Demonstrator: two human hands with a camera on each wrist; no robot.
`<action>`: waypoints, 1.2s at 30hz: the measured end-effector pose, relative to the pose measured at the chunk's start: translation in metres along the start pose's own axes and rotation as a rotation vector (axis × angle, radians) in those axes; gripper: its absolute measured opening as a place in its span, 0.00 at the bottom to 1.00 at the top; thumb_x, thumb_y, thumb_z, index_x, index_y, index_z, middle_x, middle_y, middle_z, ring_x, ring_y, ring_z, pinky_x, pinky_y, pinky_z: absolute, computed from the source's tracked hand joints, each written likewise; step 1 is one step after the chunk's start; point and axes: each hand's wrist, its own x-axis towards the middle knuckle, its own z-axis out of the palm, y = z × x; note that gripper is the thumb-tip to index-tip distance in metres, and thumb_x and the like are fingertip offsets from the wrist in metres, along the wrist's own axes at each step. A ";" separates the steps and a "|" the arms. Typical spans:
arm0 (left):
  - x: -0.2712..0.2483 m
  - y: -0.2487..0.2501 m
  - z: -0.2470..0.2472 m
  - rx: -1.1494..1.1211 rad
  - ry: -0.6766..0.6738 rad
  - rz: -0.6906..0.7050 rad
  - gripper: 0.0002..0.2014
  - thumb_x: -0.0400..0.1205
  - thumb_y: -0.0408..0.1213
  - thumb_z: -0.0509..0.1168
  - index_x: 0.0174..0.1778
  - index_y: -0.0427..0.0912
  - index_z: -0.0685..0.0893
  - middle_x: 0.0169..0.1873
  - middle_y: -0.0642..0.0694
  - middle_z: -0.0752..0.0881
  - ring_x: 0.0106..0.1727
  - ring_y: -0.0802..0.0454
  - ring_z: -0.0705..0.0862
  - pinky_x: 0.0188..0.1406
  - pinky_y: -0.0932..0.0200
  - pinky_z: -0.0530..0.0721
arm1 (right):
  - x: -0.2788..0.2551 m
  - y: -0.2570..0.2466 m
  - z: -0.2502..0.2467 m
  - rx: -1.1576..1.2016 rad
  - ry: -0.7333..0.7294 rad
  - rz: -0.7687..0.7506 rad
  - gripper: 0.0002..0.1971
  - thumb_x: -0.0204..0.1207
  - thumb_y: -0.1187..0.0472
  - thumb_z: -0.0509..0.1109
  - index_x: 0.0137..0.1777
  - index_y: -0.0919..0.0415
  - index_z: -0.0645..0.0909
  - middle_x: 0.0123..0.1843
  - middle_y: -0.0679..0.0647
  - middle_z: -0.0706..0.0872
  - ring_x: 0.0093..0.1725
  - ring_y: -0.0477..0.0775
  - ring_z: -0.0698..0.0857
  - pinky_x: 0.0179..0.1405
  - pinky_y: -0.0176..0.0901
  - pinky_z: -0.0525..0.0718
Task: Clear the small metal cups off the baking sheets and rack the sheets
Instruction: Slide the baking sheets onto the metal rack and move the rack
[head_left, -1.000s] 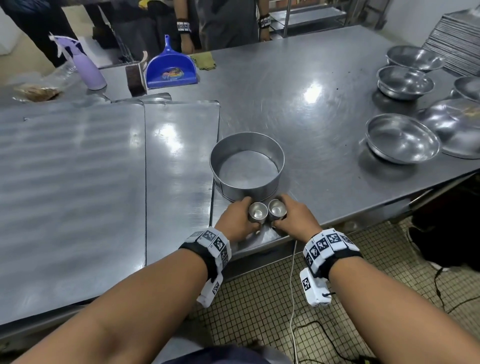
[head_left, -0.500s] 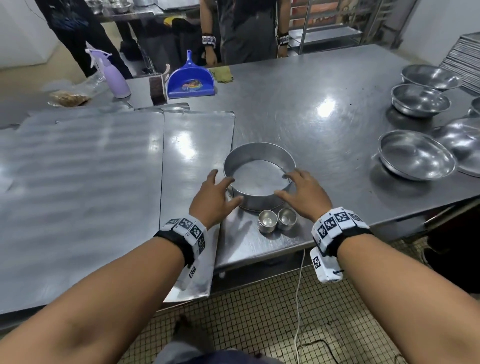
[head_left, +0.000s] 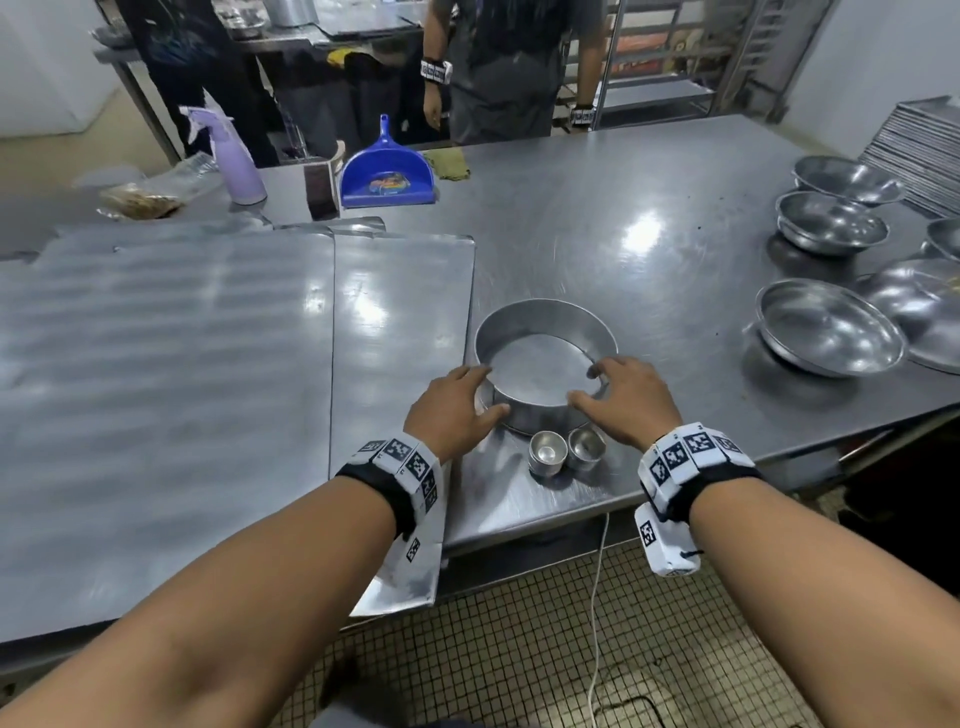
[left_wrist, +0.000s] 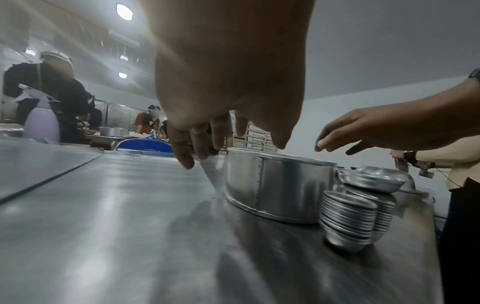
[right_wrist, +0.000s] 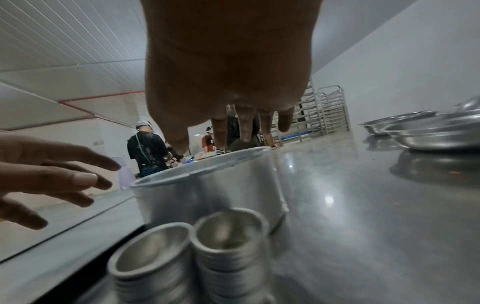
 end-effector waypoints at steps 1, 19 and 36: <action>-0.002 -0.007 -0.006 -0.008 0.013 -0.016 0.35 0.84 0.60 0.65 0.86 0.49 0.69 0.82 0.45 0.74 0.80 0.41 0.75 0.75 0.42 0.78 | 0.001 -0.010 -0.001 -0.003 0.028 0.003 0.24 0.71 0.36 0.69 0.61 0.50 0.82 0.67 0.54 0.83 0.70 0.61 0.76 0.70 0.58 0.74; -0.104 -0.331 -0.178 0.099 -0.081 -0.544 0.25 0.81 0.52 0.70 0.71 0.44 0.83 0.69 0.39 0.82 0.70 0.37 0.80 0.65 0.49 0.81 | 0.015 -0.332 0.140 0.100 -0.422 -0.061 0.28 0.76 0.44 0.72 0.73 0.56 0.77 0.71 0.57 0.83 0.68 0.58 0.82 0.62 0.47 0.78; -0.135 -0.495 -0.237 -0.424 0.301 -0.846 0.30 0.78 0.46 0.76 0.74 0.39 0.77 0.69 0.43 0.82 0.70 0.37 0.82 0.67 0.51 0.80 | 0.072 -0.368 0.199 0.210 -0.247 0.233 0.36 0.68 0.51 0.79 0.75 0.63 0.74 0.69 0.66 0.81 0.60 0.66 0.82 0.58 0.52 0.82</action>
